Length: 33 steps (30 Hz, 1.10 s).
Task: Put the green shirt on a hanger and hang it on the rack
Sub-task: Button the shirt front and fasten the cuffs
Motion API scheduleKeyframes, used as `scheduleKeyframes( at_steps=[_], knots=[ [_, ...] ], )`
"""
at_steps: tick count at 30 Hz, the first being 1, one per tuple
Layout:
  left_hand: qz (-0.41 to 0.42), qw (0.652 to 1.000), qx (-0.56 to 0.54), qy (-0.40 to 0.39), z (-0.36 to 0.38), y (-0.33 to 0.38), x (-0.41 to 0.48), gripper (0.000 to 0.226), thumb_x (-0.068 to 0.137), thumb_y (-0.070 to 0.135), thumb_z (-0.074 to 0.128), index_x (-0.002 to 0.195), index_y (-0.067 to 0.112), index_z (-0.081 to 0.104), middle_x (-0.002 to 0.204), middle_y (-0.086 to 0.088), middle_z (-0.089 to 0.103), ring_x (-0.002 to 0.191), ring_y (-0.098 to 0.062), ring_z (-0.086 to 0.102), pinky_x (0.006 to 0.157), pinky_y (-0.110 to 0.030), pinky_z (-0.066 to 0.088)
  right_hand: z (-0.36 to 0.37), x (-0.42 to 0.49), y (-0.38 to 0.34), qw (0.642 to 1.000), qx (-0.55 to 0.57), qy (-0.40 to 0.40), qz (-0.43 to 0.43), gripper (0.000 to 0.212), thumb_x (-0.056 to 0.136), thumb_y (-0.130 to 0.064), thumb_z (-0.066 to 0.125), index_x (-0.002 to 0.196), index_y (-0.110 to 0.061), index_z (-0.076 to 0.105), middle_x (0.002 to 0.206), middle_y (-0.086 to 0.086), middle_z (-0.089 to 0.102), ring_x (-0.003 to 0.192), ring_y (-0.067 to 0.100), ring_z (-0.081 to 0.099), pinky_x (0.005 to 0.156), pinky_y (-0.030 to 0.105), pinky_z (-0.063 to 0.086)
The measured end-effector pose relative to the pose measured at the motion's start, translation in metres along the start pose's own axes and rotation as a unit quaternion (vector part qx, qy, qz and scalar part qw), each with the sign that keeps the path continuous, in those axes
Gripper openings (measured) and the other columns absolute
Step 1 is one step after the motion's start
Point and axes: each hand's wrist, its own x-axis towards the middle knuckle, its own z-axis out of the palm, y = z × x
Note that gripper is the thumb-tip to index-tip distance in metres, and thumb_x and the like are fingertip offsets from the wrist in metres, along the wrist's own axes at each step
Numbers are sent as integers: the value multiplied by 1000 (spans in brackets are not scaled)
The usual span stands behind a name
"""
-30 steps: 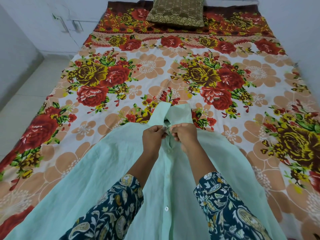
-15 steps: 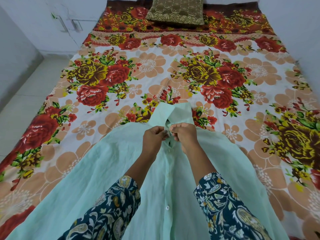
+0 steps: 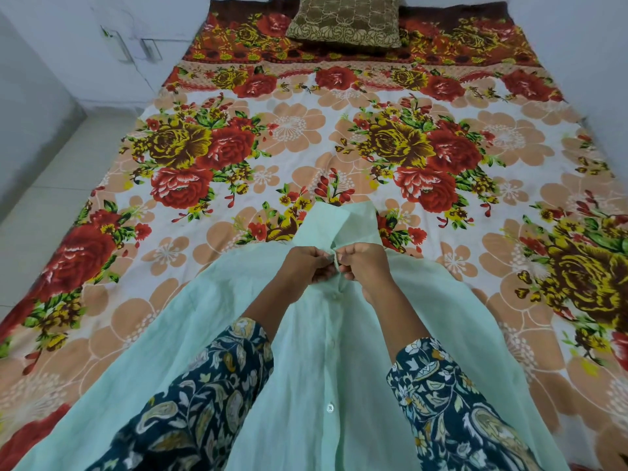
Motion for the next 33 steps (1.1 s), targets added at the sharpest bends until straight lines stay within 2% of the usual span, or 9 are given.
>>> scheduleKeyframes(
  at_steps=[5,8,10,13,17,20,23,28,33],
  knots=[
    [11,995,97,3,4,8,4,25,88,1,58,65,8,51,51,-3,56,41,-5,51,41,-11,39,-3,-5,2,999,19,-26,-21,10,85,-17,66,79,-10,65,67,1,60,60,9,55,56,21,45],
    [25,996,89,8,8,5,4,29,87,-5,55,63,9,48,56,-7,52,40,-4,50,39,-9,38,-2,0,4,999,-5,18,-27,7,85,-7,62,90,-4,66,64,3,58,58,11,53,54,22,43],
    [27,997,75,-3,10,3,3,30,87,-7,55,62,9,49,49,-2,53,35,-1,48,40,-10,38,-2,4,5,999,7,46,-8,8,84,-2,61,78,-5,64,60,6,56,54,13,51,53,23,42],
    [21,998,64,-18,9,2,4,30,88,-7,53,63,9,49,40,7,55,36,-1,47,41,-10,38,-1,11,9,997,19,77,17,24,82,-1,62,62,-14,57,59,7,56,54,17,52,54,27,43],
    [11,997,82,12,10,5,1,27,94,4,51,68,11,49,58,-2,56,46,-6,51,42,-11,39,3,16,11,995,-23,99,-8,26,80,-7,62,60,-23,55,76,8,62,77,25,57,75,41,50],
    [11,989,143,34,10,7,-5,25,96,14,49,71,13,50,70,-2,58,59,-10,53,54,-17,41,0,4,8,995,-11,95,-11,22,83,-5,56,66,-19,57,80,8,63,72,21,56,70,36,49],
    [32,987,149,50,10,13,-19,23,94,8,45,74,15,54,75,0,61,67,-10,55,62,-21,42,-5,-12,6,996,6,86,-17,21,88,-2,48,72,-12,58,80,8,62,60,15,55,58,23,45],
    [46,989,129,47,7,25,-68,27,93,4,41,76,16,58,80,1,62,75,-12,56,66,-22,41,-21,-65,-1,997,40,73,-2,18,90,-3,49,77,-11,58,72,5,61,58,12,56,54,18,44],
    [52,993,102,31,11,30,-142,20,95,6,42,89,9,61,84,-2,64,76,-12,59,67,-22,42,-36,-142,4,997,49,52,12,19,91,-5,50,76,-13,59,73,4,62,63,14,58,58,21,45]
  ],
)
